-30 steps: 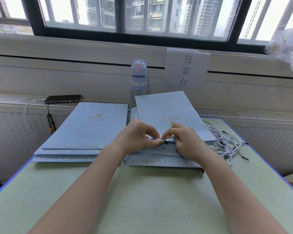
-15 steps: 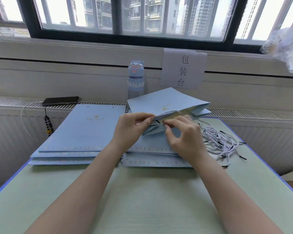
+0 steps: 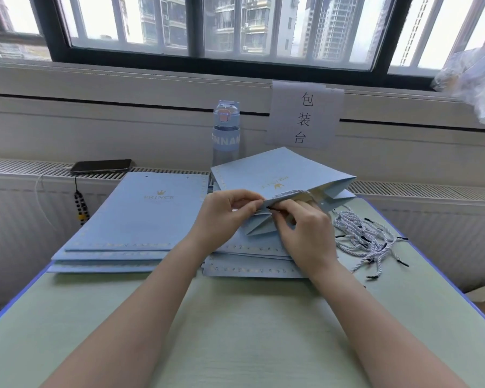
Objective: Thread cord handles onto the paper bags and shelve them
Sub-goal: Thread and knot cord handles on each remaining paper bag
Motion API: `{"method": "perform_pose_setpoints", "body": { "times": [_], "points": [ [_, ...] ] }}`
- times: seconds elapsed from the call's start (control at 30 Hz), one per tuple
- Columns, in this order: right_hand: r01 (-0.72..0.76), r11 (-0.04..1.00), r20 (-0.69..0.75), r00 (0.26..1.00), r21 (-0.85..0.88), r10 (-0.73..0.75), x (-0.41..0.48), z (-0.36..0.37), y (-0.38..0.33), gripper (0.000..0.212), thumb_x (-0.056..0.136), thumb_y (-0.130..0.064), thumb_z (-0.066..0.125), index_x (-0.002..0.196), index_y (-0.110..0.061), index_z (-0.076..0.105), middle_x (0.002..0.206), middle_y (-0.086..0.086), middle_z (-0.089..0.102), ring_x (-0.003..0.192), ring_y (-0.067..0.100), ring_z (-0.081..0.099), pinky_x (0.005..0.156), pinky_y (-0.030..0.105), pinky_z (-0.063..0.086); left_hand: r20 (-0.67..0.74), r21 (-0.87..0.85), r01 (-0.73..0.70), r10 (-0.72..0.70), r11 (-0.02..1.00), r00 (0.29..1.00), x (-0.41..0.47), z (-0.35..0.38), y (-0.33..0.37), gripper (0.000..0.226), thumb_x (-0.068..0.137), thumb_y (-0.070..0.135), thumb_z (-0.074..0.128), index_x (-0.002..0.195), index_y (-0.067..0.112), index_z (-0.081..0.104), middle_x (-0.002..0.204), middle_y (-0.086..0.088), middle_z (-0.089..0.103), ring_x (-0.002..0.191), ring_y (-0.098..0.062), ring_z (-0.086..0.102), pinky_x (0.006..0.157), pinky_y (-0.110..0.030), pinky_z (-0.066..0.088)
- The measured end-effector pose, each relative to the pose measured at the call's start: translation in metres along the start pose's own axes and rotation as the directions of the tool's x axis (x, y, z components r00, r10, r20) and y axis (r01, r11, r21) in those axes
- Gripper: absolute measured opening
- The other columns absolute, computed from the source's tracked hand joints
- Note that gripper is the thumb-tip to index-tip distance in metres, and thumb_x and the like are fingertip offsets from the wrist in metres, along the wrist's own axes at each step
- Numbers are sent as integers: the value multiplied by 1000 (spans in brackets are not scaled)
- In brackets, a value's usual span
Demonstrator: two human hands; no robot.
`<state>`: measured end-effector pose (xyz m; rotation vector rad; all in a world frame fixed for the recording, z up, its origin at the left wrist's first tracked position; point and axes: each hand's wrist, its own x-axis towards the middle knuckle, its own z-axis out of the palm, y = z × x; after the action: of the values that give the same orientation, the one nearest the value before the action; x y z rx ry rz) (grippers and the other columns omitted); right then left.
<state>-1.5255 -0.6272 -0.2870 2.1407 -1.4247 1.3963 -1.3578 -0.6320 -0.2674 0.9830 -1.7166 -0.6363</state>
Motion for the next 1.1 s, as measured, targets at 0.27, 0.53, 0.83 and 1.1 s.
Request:
{"method": "perform_pose_setpoints", "body": {
  "times": [0.27,0.53,0.83,1.1],
  "points": [
    [-26,999,42,999,31,24,1,-1,-3,12,80,-19,55,78,-10,63,72,5,63,65,29,57,53,33,42,-50,78,-36,40,996,998,0,10,-2,10,89,12,65,93,16,73,84,8,71,84,-3,67,82,-28,55],
    [-26,997,100,995,70,19,3,-2,1,10,82,-15,54,78,-8,60,73,2,59,65,22,50,57,29,32,-39,122,-64,70,990,997,-1,9,-4,10,90,15,63,95,17,72,85,7,72,86,-2,67,82,-36,56],
    [-16,992,147,989,128,-3,5,-4,7,5,80,-8,56,75,-7,57,69,-4,50,64,13,39,57,20,24,-17,147,-67,70,987,997,-2,8,-8,11,88,25,63,95,26,70,85,10,72,86,-6,68,78,-43,56],
    [-28,988,167,986,152,2,6,-5,9,9,81,-1,59,74,-7,56,69,-5,48,64,8,34,60,9,31,20,162,-60,57,985,998,-3,9,-5,23,84,36,55,97,24,70,87,9,72,89,-5,68,79,-41,56]
  ]
}}
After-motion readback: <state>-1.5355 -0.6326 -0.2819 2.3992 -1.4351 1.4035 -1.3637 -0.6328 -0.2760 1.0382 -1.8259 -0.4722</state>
